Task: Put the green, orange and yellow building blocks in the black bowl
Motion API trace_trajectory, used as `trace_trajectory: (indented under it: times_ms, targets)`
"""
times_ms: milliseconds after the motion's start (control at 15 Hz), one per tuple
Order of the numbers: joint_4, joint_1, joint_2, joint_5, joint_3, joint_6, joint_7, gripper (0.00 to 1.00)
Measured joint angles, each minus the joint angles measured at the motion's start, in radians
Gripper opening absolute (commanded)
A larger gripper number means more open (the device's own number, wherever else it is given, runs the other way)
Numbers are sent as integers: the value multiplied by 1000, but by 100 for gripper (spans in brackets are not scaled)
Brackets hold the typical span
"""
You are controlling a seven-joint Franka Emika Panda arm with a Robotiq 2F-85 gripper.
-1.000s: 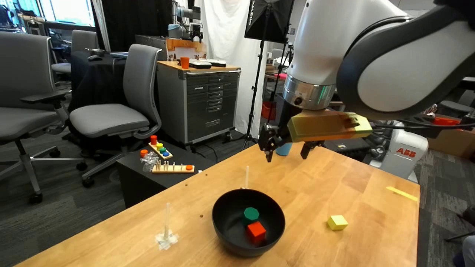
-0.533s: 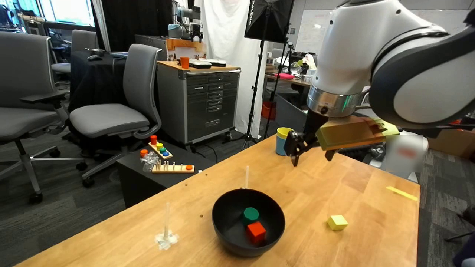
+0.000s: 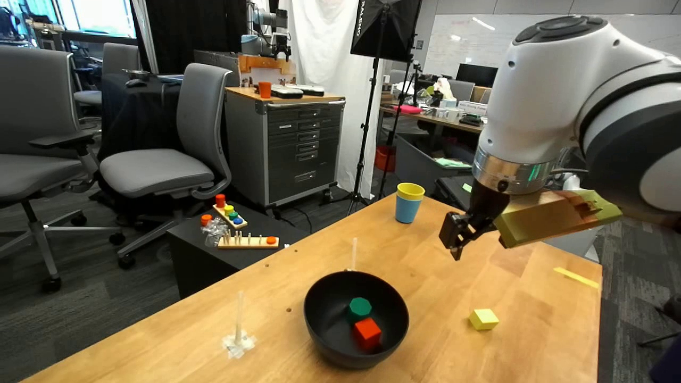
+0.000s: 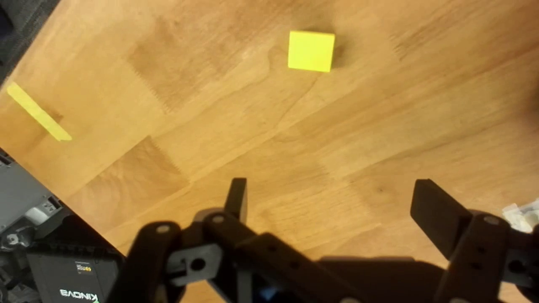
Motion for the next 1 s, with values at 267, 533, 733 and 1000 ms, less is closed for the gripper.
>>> trace_trajectory:
  times_ms: [267,533,733,1000]
  targets:
    - [-62,-20,-21,-87,0,17,65,100]
    - [-110,-62,-22,-227,-1,74,157,100]
    - [-137,-81,-19,-276,-12,115,214,100]
    - [-162,-96,-8,-232,-9,120,227,100]
